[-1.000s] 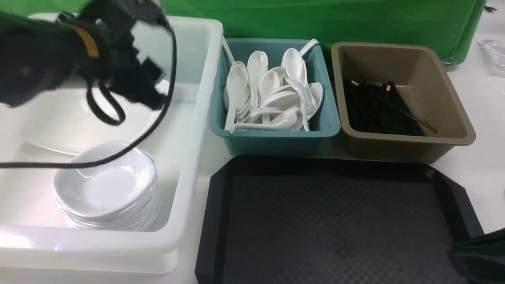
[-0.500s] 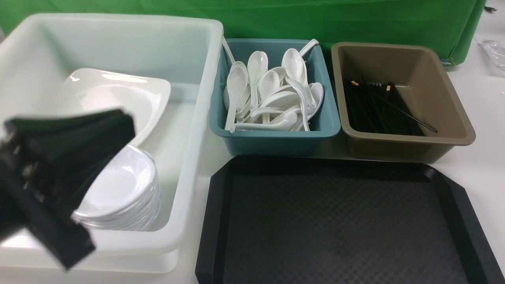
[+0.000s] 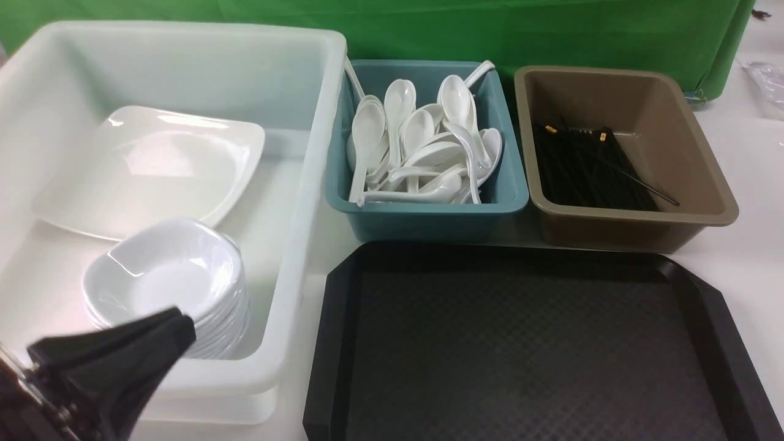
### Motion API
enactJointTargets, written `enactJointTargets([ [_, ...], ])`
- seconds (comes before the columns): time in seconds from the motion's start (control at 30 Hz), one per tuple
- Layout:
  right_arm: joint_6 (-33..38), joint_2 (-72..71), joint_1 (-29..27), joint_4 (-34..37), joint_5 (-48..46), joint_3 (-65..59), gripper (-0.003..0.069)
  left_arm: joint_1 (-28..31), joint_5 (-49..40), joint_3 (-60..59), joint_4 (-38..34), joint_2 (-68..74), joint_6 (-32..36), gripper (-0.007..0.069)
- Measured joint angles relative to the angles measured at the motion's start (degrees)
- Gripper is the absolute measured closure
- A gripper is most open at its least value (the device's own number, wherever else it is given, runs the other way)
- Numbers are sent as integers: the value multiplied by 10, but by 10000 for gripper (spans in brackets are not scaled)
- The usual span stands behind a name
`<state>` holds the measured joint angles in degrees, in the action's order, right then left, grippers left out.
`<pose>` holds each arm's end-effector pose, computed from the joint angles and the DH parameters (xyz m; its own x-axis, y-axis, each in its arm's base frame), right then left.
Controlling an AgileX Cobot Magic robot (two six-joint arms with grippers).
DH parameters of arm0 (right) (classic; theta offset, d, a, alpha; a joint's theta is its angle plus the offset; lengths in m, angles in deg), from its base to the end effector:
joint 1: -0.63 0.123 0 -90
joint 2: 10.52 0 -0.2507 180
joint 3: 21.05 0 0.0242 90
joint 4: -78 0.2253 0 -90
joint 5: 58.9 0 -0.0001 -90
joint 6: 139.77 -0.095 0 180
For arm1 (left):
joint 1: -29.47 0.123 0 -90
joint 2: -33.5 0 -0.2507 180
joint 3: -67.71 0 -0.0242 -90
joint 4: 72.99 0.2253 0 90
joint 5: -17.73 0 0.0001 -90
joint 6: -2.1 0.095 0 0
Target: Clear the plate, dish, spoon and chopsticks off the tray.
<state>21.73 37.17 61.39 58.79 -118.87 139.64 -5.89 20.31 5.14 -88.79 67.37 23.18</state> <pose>0.0741 0.0768 0.3657 -0.3889 -0.4010 -0.8294 -0.6726 0.7389 -0.0419 0.0930 -0.0646 0.2548 -0.0036 0.1157 -0.9933 0.5715 0.8154 0.0929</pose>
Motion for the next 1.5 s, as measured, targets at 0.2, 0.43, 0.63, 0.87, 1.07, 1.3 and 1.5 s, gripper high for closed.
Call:
enactJointTargets([
  [0.2, 0, 0, -2, 0, 0, 0, 589, 0, 0, -44, 0, 0, 0, 615],
  [0.43, 60, -31, -149, 25, 49, -24, 627, 0, 1, -89, 0, 0, 0, 613],
  [0.63, 245, -139, -370, 121, 230, -187, 643, 0, -1, -100, 0, 0, 0, 613],
  [0.87, 270, -287, -587, 169, 406, -430, 643, 0, 0, -100, 0, 0, 0, 613],
  [1.07, 269, -361, -628, 173, 467, -541, 643, 0, 0, -100, 0, 0, 0, 613],
  [1.3, 242, -387, -630, 176, 466, -571, 643, 0, 0, -100, 0, 0, 0, 613],
  [1.5, 237, -387, -630, 176, 461, -571, 643, 0, 0, -100, 2, 0, 0, 613],
])
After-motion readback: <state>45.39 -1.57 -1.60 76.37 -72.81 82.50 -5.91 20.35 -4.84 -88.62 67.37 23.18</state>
